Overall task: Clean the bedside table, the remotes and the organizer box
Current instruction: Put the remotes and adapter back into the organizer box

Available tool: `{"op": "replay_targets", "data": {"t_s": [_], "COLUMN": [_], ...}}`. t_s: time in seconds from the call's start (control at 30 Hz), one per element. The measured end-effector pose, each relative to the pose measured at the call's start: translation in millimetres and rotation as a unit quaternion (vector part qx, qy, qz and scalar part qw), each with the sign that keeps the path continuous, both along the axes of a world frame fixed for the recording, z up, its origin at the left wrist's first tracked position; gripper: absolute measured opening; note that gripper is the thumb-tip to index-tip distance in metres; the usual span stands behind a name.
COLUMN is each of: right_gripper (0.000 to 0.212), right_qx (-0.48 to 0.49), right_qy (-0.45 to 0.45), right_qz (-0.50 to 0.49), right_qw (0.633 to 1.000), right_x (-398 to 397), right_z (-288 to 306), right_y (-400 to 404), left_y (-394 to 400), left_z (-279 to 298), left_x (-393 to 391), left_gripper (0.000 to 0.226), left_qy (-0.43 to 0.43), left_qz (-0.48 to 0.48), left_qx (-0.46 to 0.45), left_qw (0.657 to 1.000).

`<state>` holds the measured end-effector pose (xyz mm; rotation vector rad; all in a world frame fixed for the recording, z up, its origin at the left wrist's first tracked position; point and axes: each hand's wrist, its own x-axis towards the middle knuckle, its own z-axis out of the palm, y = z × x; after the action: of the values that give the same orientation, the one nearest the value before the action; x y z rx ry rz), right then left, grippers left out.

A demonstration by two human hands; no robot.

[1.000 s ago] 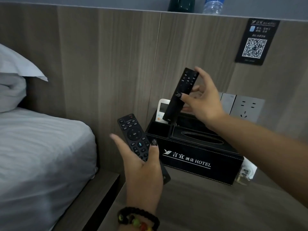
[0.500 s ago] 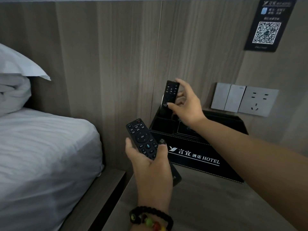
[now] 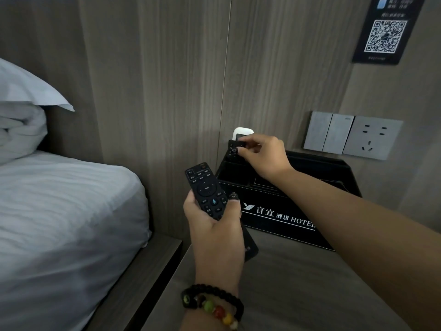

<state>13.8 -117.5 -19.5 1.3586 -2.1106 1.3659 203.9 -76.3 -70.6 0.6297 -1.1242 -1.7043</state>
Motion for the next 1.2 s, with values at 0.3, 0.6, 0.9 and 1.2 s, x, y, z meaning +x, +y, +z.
{"op": "replay_targets", "data": {"t_s": [0.3, 0.6, 0.9, 1.2], "right_gripper": [0.025, 0.018, 0.036, 0.031], "right_qx": [-0.038, -0.122, 0.005, -0.079], "right_qy": [0.031, -0.251, -0.168, -0.230], "right_qz": [-0.007, 0.152, 0.191, 0.164], "right_qw": [0.999, 0.948, 0.967, 0.956], "right_x": [3.3, 74.2, 106.9, 91.2], "right_z": [0.8, 9.0, 19.0, 61.9], "right_y": [6.9, 72.3, 88.7, 78.7], "left_y": [-6.6, -4.8, -2.0, -14.5], "left_z": [0.1, 4.3, 0.4, -3.9], "left_x": [12.0, 18.4, 19.9, 24.1], "left_gripper": [0.064, 0.068, 0.089, 0.061], "left_qy": [-0.023, -0.053, -0.120, -0.090], "left_qz": [-0.014, -0.071, -0.035, 0.013], "left_qx": [-0.080, -0.151, -0.206, -0.161], "left_qw": [0.996, 0.985, 0.971, 0.983]}}
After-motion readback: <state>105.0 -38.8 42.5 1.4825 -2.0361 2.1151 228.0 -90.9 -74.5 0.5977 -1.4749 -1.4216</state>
